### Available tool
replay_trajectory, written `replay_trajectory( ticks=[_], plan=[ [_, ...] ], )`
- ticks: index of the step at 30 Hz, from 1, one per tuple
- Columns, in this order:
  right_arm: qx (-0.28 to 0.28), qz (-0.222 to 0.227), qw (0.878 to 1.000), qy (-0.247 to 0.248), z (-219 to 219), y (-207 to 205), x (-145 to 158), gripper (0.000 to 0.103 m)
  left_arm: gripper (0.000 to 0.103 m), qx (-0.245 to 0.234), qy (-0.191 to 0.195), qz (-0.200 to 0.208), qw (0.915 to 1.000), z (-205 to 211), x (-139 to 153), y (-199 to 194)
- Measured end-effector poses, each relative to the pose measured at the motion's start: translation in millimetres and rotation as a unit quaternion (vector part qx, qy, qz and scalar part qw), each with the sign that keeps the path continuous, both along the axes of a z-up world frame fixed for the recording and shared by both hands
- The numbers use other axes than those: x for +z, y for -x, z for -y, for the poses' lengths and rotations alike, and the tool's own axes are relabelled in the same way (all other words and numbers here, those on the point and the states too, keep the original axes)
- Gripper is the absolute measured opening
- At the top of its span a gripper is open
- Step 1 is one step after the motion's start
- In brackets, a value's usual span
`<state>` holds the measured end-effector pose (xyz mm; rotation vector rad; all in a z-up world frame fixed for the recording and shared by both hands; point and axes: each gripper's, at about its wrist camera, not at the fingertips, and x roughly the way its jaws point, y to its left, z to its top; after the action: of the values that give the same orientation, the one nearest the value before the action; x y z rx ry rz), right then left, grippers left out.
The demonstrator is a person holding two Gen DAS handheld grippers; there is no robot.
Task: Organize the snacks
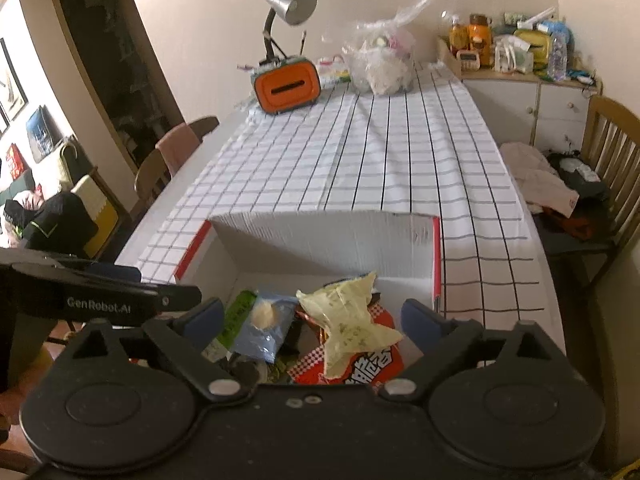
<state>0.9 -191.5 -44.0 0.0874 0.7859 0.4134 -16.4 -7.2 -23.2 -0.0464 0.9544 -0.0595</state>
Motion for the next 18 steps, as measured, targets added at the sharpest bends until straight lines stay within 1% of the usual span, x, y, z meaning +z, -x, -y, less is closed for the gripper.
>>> replay_trajectory(
  ticks=[3, 7, 14, 18],
  plan=[
    [-0.007, 0.016, 1.0, -0.004, -2.2, 8.7, 3.9, 0.101, 0.101, -0.002, 0.005, 0.014, 0.9999, -1.9, 4.8, 7.8],
    [-0.014, 0.03, 0.999, -0.004, -5.9, 16.1, 6.6, 0.102, 0.102, 0.0, 0.002, 0.025, 0.9997, -3.5, 8.7, 15.9],
    [-0.03, 0.033, 0.999, -0.005, -11.3, 29.2, 6.2, 0.102, 0.102, -0.003, 0.017, 0.03, 0.9994, -7.2, 10.8, 28.8],
    [-0.037, 0.036, 0.999, -0.003, -13.3, 35.3, 7.8, 0.103, 0.102, -0.005, 0.017, 0.028, 0.9994, -7.6, 10.3, 33.8]
  ],
)
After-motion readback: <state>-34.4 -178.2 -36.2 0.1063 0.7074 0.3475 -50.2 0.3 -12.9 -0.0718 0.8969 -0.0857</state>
